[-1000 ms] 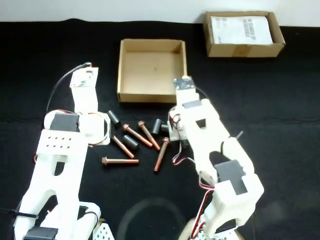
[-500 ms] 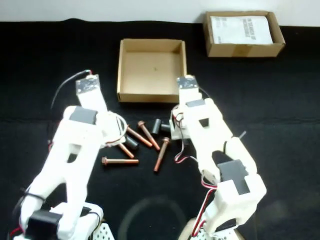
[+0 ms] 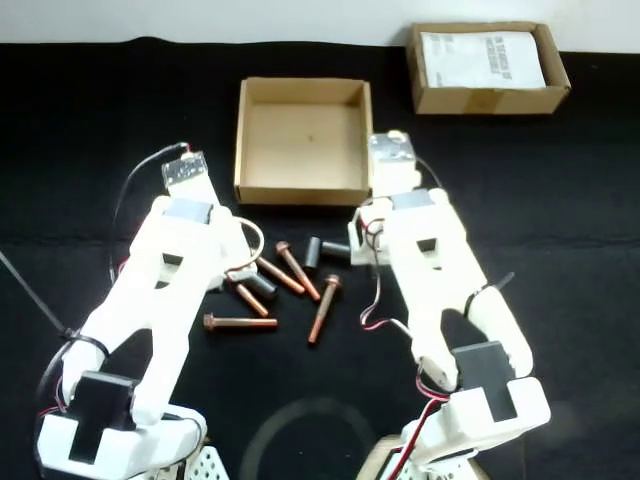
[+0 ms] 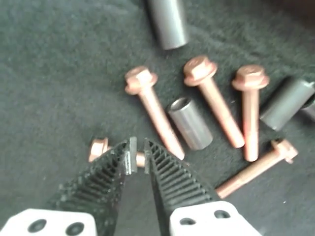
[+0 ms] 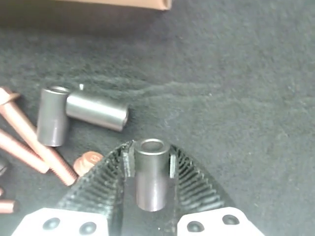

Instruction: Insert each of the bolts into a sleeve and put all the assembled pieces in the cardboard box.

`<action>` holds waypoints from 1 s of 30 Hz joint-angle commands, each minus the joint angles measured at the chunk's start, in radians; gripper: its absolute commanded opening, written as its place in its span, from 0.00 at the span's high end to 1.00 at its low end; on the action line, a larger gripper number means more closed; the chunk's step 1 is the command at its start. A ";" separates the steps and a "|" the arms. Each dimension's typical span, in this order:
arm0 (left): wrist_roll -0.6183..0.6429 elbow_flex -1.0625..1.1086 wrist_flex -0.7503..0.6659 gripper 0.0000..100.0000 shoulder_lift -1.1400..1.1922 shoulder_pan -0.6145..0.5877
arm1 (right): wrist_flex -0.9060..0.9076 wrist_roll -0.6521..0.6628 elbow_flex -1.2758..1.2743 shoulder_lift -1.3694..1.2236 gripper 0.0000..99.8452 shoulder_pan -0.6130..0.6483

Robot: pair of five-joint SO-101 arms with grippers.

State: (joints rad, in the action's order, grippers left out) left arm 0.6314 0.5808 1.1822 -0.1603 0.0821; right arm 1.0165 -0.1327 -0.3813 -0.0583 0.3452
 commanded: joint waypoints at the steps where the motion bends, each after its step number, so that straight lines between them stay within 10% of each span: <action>1: 0.006 -0.010 -0.044 0.96 0.001 -0.005 | 0.007 -0.003 0.015 0.065 0.99 -0.028; 30: 0.014 0.091 -0.170 0.84 0.102 -0.039 | 0.005 -0.002 0.018 0.065 0.99 -0.070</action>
State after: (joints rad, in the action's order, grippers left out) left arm 0.6360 0.6851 1.0226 -0.0990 0.0545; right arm 1.0180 -0.1327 -0.3813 -0.0583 0.2992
